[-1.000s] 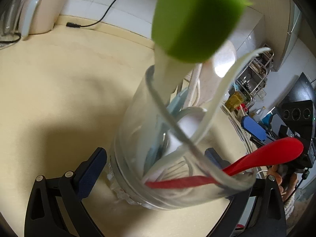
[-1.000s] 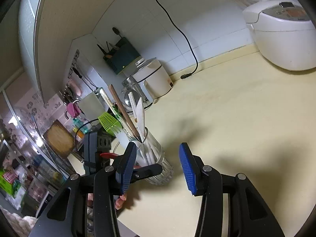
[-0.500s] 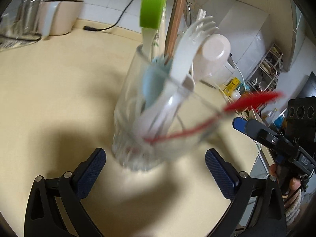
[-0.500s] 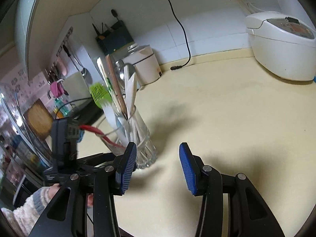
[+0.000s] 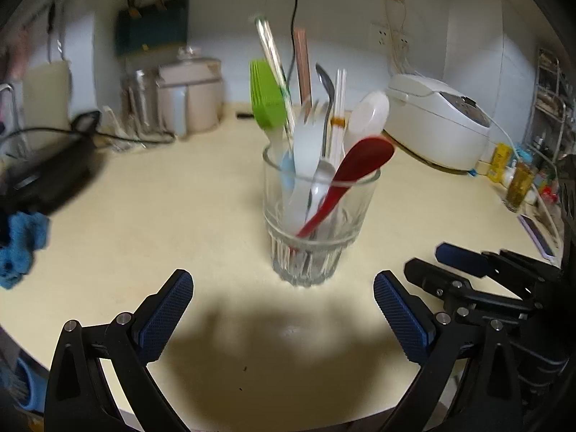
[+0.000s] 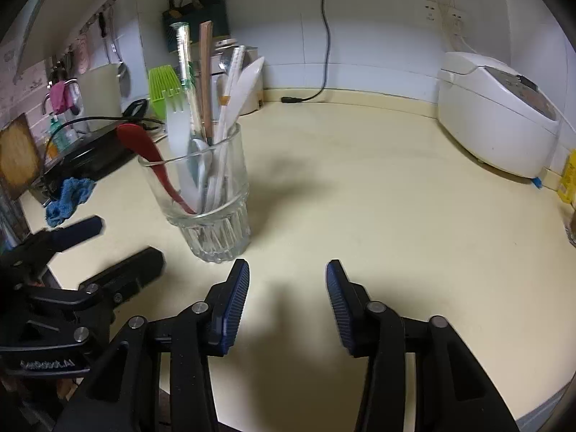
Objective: Organize utensils
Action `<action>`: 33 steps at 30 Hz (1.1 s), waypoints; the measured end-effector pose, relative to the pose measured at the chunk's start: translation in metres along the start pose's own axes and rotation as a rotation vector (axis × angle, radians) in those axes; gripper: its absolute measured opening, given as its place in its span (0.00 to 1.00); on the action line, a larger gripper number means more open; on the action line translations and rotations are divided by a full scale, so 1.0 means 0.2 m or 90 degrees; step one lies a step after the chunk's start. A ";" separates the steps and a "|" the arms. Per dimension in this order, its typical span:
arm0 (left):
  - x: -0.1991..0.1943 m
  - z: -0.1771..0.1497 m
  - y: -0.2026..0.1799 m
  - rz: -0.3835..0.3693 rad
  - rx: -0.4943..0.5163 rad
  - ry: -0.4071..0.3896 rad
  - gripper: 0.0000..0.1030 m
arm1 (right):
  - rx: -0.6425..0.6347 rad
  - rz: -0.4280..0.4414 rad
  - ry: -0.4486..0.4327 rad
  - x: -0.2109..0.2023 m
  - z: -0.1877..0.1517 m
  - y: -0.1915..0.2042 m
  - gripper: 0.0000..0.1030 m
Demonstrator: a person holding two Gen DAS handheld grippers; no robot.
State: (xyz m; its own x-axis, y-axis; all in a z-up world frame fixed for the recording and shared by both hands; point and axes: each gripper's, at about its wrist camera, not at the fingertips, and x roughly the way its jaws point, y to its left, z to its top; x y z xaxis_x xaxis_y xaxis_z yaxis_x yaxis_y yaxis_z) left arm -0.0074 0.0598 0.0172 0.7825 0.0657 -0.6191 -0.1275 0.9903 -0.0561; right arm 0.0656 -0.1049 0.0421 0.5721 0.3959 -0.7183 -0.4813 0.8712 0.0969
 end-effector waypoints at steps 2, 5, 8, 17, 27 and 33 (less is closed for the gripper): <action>-0.01 0.01 -0.01 -0.003 -0.008 0.004 0.99 | 0.008 -0.003 0.001 0.00 -0.01 -0.01 0.43; -0.01 0.01 -0.01 0.005 -0.021 0.013 0.99 | 0.018 -0.020 0.003 -0.01 -0.02 -0.04 0.43; -0.01 0.01 -0.01 0.046 -0.014 0.010 0.99 | 0.026 -0.027 0.010 0.00 -0.04 -0.06 0.43; 0.02 -0.01 0.01 0.060 -0.031 0.039 0.99 | 0.026 -0.021 0.022 0.02 -0.04 -0.06 0.43; 0.03 -0.03 -0.01 0.052 -0.022 0.043 0.99 | 0.032 -0.019 0.032 0.04 -0.05 -0.06 0.43; 0.03 -0.03 -0.02 0.049 -0.022 0.041 0.99 | 0.029 -0.014 0.036 0.05 -0.05 -0.05 0.43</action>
State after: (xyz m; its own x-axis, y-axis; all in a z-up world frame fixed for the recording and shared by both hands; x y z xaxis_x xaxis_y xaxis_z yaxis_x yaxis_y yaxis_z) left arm -0.0055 0.0561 0.0099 0.7289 0.1323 -0.6717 -0.2079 0.9776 -0.0330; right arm 0.0709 -0.1128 0.0271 0.5432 0.3614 -0.7579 -0.4380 0.8920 0.1114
